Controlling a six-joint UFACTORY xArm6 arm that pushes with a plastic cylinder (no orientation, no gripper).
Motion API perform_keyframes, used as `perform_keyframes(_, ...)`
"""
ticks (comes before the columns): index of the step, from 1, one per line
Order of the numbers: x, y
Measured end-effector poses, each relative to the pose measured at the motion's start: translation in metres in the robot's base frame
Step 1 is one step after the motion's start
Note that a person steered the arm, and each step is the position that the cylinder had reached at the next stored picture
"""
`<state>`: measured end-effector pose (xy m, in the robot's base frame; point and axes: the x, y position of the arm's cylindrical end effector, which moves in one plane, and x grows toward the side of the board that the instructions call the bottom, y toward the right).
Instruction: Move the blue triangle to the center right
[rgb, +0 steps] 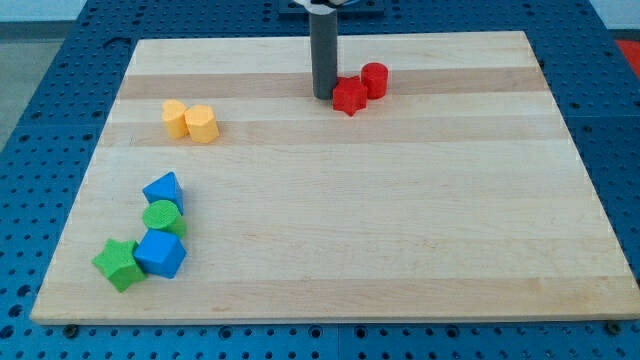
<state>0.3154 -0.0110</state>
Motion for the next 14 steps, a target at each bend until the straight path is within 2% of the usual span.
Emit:
perform_keyframes(1,0.018,0.0)
perform_keyframes(2,0.078,0.0)
perform_keyframes(3,0.107,-0.041)
perform_keyframes(6,0.132,-0.23)
perform_keyframes(7,0.167,-0.227)
perform_keyframes(9,0.181,-0.136)
perform_keyframes(11,0.186,-0.07)
perform_keyframes(12,0.227,-0.066)
perform_keyframes(13,0.249,-0.066)
perform_keyframes(14,0.25,-0.042)
